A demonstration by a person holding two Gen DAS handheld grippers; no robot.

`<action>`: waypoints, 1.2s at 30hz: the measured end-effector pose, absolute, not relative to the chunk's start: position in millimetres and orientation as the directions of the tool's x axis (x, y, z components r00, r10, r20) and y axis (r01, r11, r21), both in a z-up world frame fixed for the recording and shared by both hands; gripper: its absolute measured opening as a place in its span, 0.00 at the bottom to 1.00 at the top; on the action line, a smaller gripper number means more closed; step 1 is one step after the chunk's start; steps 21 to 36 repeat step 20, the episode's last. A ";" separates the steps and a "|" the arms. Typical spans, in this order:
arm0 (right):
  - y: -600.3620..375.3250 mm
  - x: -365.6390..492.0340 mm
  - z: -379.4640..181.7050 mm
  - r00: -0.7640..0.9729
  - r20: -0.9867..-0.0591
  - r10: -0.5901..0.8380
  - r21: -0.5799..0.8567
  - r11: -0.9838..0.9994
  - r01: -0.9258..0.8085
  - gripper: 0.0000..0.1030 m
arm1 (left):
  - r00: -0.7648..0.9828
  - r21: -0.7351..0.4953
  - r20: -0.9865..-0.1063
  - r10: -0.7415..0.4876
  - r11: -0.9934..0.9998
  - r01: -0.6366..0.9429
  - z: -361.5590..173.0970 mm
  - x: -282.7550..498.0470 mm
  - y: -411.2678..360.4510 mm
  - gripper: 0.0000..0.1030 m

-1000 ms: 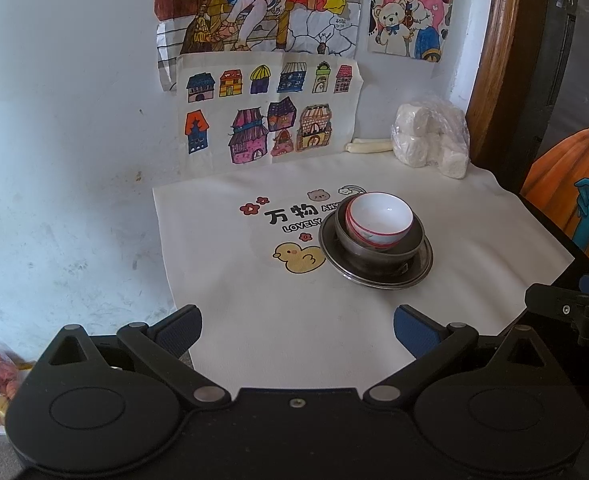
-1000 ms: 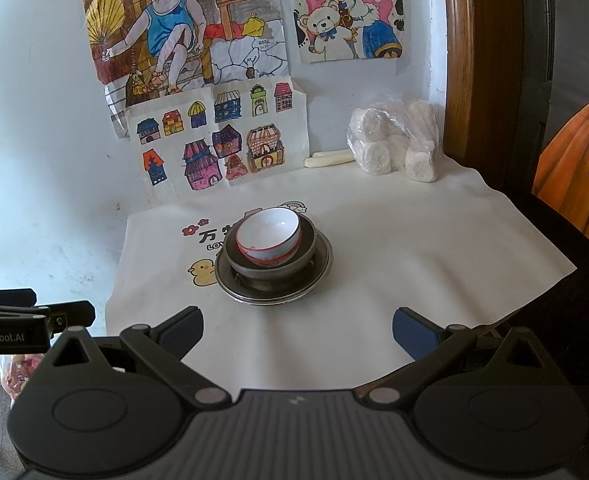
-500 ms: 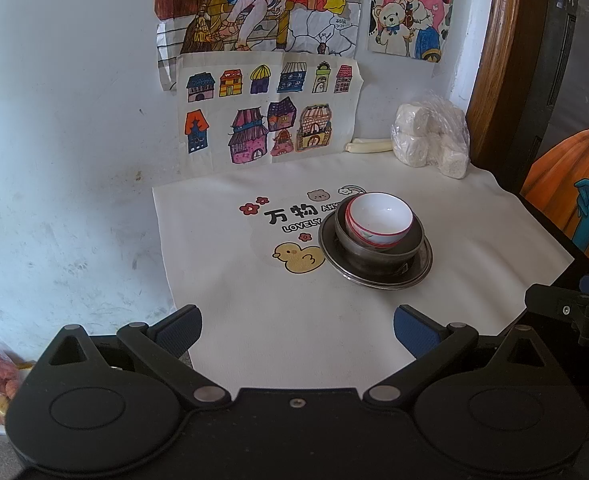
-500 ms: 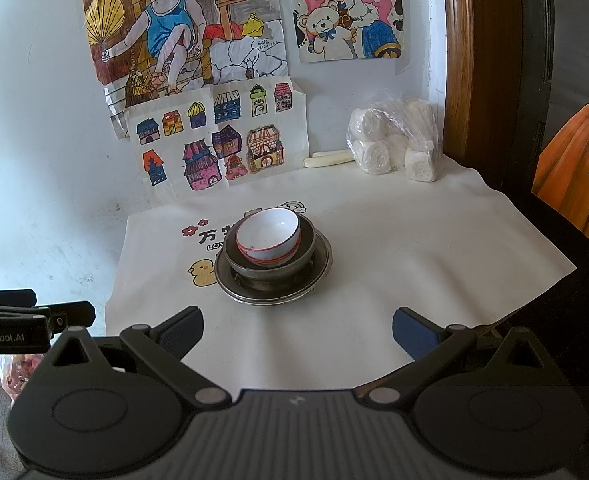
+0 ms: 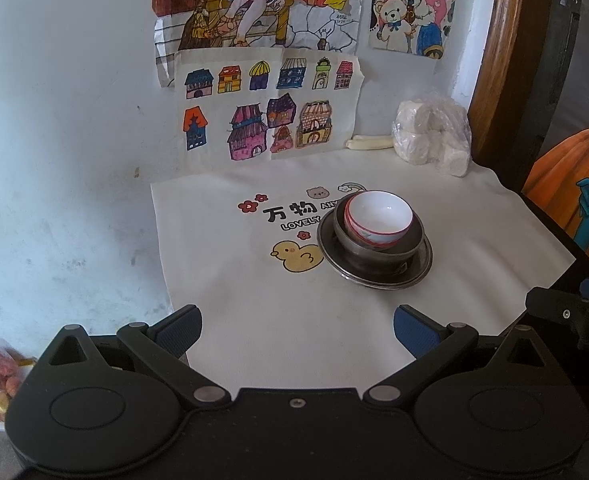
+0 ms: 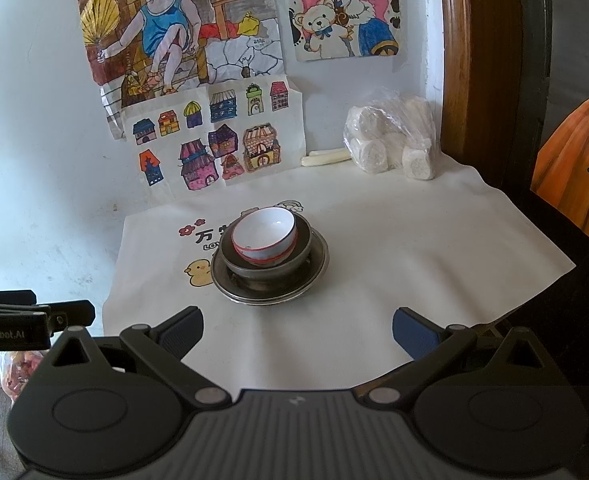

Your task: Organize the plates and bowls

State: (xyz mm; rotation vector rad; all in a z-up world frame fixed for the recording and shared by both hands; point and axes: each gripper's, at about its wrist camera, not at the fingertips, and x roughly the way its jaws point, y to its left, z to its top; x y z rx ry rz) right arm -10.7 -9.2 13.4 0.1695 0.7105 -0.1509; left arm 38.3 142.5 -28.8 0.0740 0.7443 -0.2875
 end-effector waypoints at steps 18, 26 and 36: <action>-20.7 4.2 3.4 0.729 -0.681 -0.070 0.115 0.973 0.201 1.00 | 0.678 -0.053 -0.696 -0.237 0.958 0.281 -32.1 52.7 132.3 0.99; -23.0 7.7 1.7 0.727 -0.684 -0.069 0.117 0.972 0.202 1.00 | 0.675 -0.050 -0.700 -0.234 0.959 0.280 -33.1 56.1 129.6 0.99; -23.0 7.7 1.7 0.727 -0.684 -0.069 0.117 0.972 0.202 1.00 | 0.675 -0.050 -0.700 -0.234 0.959 0.280 -33.1 56.1 129.6 0.99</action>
